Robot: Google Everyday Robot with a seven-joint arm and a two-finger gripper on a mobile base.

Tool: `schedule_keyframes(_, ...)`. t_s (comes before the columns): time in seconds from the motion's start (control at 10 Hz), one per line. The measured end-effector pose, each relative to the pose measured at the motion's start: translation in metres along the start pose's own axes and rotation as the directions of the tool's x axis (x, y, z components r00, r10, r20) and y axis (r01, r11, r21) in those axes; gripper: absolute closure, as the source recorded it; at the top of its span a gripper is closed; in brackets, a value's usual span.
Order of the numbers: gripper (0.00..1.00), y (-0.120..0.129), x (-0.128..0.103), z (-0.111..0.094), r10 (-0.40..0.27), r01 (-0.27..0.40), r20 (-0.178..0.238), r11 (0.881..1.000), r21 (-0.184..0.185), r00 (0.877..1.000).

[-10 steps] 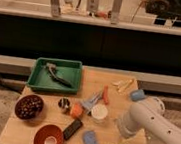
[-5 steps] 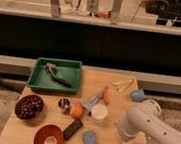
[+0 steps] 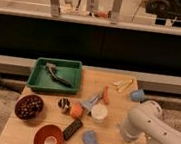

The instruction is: Place fork in red bowl

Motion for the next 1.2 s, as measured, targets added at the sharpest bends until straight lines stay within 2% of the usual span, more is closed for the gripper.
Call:
schedule_keyframes(0.5, 0.2, 0.002, 0.006, 0.01, 0.033, -0.033, 0.0, 0.999, -0.019, 0.999)
schedule_keyframes(1.2, 0.2, 0.002, 0.014, 0.02, 0.065, -0.065, 0.0, 0.998, -0.027, 0.998)
